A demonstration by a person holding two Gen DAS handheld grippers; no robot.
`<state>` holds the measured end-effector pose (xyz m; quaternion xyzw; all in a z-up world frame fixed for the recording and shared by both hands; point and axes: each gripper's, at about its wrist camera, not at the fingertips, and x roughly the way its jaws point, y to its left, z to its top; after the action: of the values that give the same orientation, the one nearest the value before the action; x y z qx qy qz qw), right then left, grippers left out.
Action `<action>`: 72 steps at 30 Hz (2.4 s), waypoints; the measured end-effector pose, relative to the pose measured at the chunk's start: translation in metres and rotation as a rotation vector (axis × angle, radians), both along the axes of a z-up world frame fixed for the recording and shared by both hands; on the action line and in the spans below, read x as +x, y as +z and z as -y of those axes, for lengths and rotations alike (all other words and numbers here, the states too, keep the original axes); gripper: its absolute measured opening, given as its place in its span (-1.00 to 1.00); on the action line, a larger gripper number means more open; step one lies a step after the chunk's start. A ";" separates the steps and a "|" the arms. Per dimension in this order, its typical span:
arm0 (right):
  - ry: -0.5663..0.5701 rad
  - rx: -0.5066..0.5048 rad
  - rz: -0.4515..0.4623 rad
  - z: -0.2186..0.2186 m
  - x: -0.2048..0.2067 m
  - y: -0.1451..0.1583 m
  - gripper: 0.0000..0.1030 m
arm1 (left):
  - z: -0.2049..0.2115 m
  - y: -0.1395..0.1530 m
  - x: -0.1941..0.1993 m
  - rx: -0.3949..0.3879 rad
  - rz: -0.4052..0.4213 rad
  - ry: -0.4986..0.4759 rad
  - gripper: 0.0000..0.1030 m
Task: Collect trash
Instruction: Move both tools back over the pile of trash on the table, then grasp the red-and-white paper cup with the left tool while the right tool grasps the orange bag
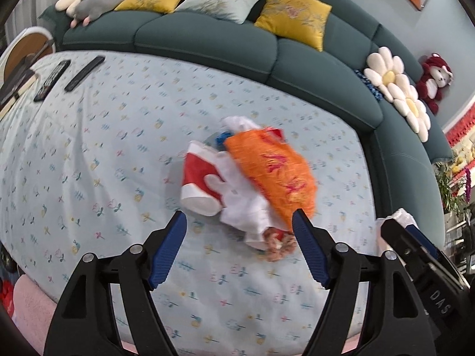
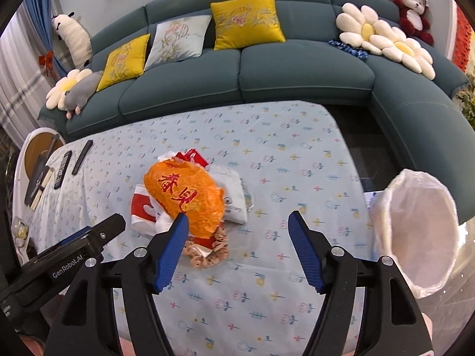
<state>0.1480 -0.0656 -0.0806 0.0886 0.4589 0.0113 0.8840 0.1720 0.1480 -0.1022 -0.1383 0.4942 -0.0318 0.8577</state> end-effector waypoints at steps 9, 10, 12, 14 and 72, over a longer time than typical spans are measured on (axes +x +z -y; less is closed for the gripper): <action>0.026 0.035 -0.087 -0.025 0.037 -0.041 0.29 | -0.043 -0.049 0.029 -0.015 -0.109 0.072 0.36; 0.027 0.038 -0.099 -0.029 0.042 -0.046 0.29 | -0.047 -0.053 0.032 -0.020 -0.117 0.076 0.36; 0.031 0.042 -0.114 -0.032 0.050 -0.053 0.29 | -0.050 -0.059 0.039 -0.028 -0.130 0.079 0.36; 0.034 0.052 -0.131 -0.037 0.059 -0.061 0.29 | -0.054 -0.067 0.046 -0.035 -0.144 0.079 0.36; 0.031 0.128 0.010 -0.001 0.012 -0.002 -0.70 | -0.027 -0.081 0.015 0.034 -0.152 -0.051 0.69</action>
<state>0.1601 -0.0650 -0.0821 0.1377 0.4542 0.0547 0.8785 0.1872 0.1748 -0.1836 -0.1129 0.5616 -0.0348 0.8189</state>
